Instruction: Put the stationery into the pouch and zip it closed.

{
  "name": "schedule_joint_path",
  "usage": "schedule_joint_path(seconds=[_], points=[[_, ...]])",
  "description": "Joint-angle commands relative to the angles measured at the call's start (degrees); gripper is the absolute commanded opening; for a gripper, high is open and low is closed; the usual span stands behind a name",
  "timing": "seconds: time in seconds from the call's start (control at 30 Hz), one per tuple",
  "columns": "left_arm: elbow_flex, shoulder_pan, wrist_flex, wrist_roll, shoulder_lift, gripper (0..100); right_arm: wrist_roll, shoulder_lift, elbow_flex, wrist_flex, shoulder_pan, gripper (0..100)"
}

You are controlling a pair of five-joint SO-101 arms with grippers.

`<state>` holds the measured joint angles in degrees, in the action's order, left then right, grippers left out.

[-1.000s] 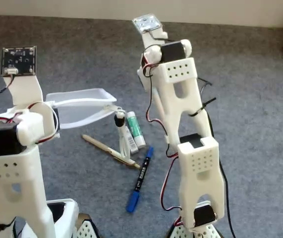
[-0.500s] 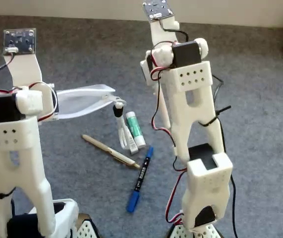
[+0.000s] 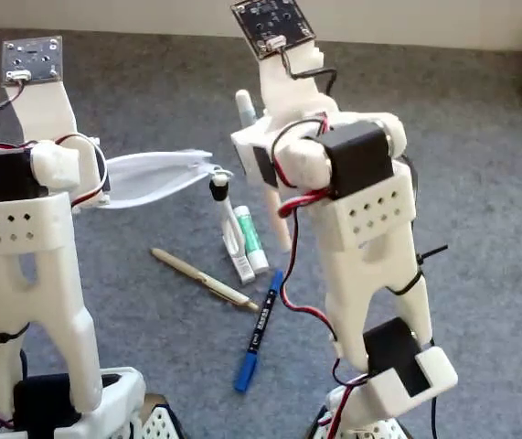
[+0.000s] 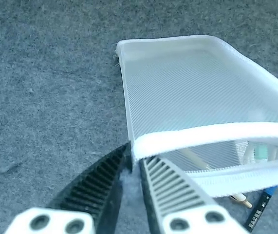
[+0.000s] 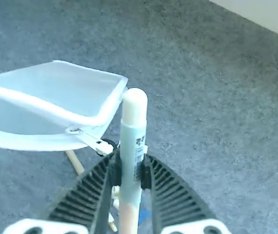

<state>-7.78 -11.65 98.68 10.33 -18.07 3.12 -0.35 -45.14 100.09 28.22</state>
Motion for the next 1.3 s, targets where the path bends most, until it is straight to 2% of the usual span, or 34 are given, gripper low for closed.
schedule_joint_path(seconds=[0.0,0.1,0.83,1.27], points=[[-1.5,1.4,0.0,0.8,0.7,1,-8.1,-4.3,-0.6,0.7,2.4,0.6],[-1.5,1.4,0.0,0.8,0.7,1,-10.5,-5.0,-0.7,0.4,3.7,0.6],[-0.2,1.4,-0.2,0.8,0.7,1,-10.6,-15.1,-0.2,-4.6,16.7,0.6],[-0.1,1.4,-0.2,0.8,0.7,1,-10.8,-19.0,0.0,-0.9,17.3,0.6]])
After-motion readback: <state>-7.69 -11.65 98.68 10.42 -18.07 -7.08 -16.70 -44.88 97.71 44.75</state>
